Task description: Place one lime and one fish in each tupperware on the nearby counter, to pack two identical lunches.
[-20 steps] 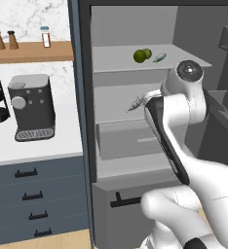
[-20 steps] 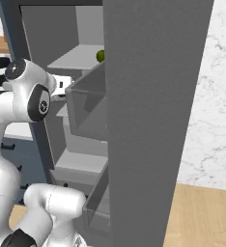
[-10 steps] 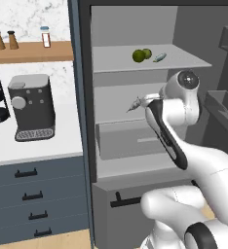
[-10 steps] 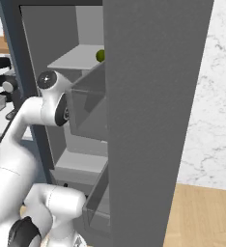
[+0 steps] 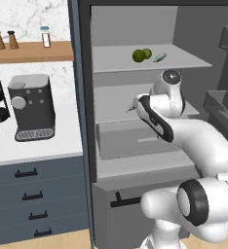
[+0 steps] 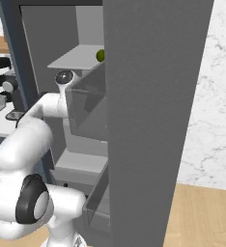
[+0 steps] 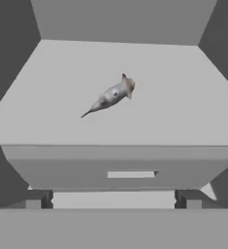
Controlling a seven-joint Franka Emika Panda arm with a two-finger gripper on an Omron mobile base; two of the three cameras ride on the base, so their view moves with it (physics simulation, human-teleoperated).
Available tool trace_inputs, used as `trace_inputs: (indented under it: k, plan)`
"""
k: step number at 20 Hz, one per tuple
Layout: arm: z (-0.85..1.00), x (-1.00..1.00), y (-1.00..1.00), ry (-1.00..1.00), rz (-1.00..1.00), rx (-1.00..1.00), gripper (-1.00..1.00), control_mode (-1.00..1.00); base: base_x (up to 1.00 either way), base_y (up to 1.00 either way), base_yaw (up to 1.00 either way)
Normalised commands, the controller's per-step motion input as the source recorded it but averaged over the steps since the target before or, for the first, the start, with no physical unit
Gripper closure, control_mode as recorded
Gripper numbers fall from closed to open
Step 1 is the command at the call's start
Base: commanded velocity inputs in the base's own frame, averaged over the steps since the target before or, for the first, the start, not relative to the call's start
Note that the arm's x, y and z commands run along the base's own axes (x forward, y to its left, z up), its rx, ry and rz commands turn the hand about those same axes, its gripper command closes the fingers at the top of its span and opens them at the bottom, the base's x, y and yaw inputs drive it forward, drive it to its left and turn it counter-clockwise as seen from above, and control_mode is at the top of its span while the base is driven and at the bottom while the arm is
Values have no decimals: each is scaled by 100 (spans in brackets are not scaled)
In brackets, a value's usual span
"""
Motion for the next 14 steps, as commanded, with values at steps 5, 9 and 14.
trace_inputs:
  k: [5,9,14]
  plan:
    - [-48,84,2,0,-6,0,-100,-100,0,0,0]
    - [-24,98,20,1,-16,0,-100,-100,0,0,0]
    - [-12,52,3,2,-10,5,-100,-100,0,0,0]
